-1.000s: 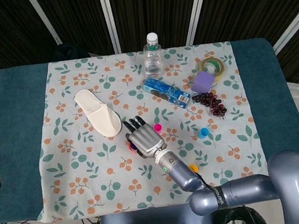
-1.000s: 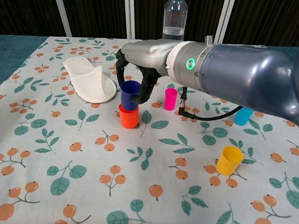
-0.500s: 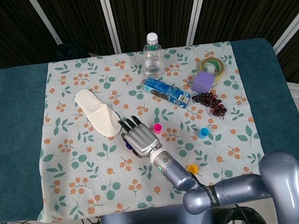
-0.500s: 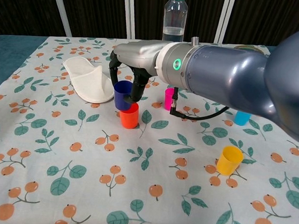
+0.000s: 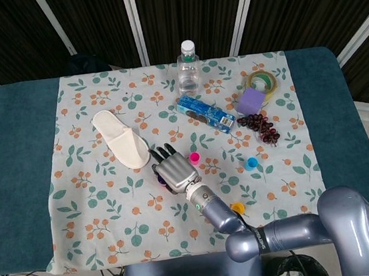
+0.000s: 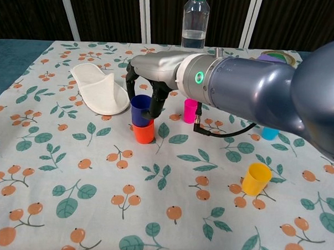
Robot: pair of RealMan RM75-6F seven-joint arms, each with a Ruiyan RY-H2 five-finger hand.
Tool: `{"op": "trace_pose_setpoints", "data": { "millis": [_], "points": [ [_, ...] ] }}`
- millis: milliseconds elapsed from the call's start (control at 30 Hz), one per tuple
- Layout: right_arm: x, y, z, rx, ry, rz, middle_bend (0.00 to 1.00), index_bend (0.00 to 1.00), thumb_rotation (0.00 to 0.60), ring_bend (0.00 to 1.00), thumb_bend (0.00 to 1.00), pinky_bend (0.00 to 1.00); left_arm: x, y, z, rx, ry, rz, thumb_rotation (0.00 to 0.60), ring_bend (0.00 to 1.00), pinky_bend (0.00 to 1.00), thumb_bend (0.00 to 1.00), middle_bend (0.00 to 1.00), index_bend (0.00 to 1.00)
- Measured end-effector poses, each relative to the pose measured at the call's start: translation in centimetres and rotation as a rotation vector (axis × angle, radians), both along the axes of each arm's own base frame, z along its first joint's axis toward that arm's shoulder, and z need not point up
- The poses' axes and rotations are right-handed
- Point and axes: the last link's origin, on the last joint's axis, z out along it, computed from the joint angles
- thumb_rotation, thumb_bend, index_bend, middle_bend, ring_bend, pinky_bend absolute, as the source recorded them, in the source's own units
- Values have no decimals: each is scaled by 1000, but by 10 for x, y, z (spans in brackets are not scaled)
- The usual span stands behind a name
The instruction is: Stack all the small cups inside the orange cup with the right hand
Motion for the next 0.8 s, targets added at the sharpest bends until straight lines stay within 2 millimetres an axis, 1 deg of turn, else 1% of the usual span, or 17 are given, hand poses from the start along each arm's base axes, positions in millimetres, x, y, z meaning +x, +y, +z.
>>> {"op": "trace_pose_setpoints", "data": {
  "millis": [333,400,500,567,633,667,800],
  "points": [
    [-3,0,-3,11,5,-2,0,452,600,0,430,0,0,0,0,2,2,1,600,0,0,730,5,119],
    [-3,1,-5,15,7,-3,0,429,600,0,430,0,0,-1,1,3,2,1,600,0,0,730,5,119],
    [-4,2,-8,21,12,-1,0,250,600,0,430,0,0,-1,1,3,1,3,600,0,0,730,4,119],
    [-4,2,-9,25,15,-2,0,111,600,0,430,0,0,-1,1,3,2,2,600,0,0,730,4,119],
    [-4,2,-9,27,21,-6,0,29,600,0,430,0,0,-1,1,3,1,2,600,0,0,730,4,119],
    [-5,2,-10,27,26,-10,0,6,600,0,430,0,-1,-1,1,3,1,2,600,0,0,730,4,119],
    [-6,1,-8,23,35,-29,0,0,600,0,430,0,-1,-1,2,5,0,3,600,0,0,730,5,119]
  ]
}}
